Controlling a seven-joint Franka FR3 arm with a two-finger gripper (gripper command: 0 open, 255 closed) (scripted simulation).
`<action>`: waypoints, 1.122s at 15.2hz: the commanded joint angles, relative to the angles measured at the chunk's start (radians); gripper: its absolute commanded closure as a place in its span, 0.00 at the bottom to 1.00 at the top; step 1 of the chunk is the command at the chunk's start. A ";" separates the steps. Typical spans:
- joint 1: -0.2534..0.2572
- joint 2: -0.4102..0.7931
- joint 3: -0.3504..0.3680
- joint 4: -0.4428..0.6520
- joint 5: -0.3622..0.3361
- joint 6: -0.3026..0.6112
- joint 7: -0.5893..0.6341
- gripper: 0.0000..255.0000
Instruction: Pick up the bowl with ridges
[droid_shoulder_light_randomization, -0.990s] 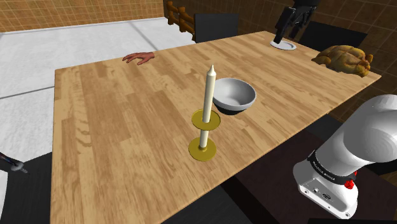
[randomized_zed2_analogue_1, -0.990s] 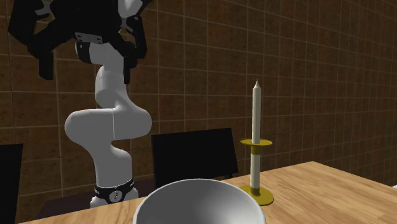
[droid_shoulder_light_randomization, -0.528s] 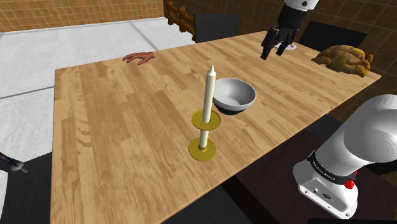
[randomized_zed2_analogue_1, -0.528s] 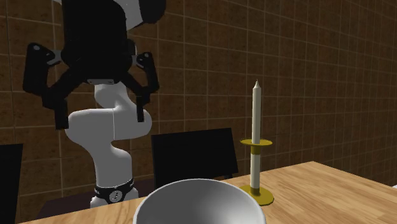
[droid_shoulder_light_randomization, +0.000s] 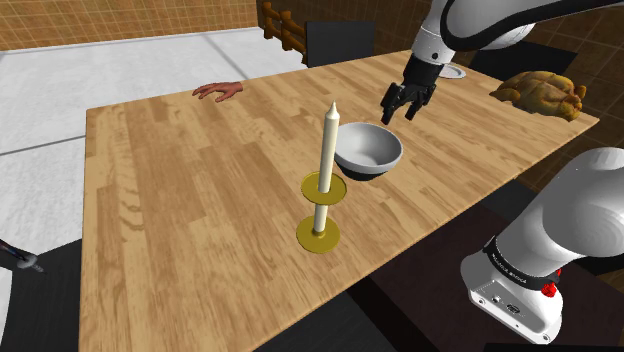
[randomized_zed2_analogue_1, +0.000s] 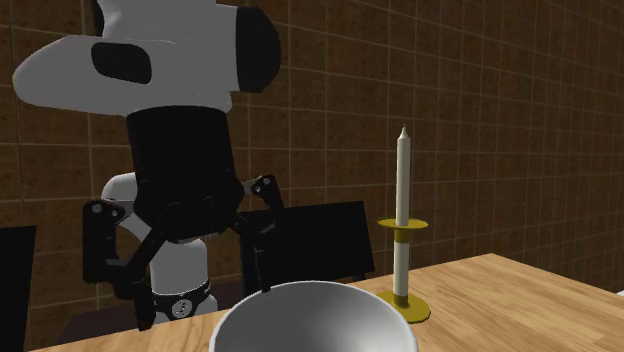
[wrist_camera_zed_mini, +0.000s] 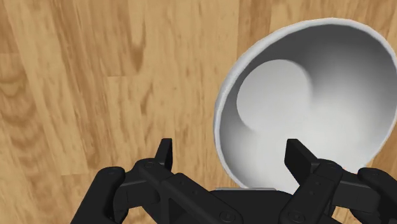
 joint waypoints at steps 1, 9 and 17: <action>0.004 0.020 -0.002 -0.017 0.011 0.038 -0.002 0.00; 0.009 0.066 -0.007 -0.076 0.021 0.142 -0.017 0.00; 0.009 0.068 -0.007 -0.075 0.021 0.143 -0.018 1.00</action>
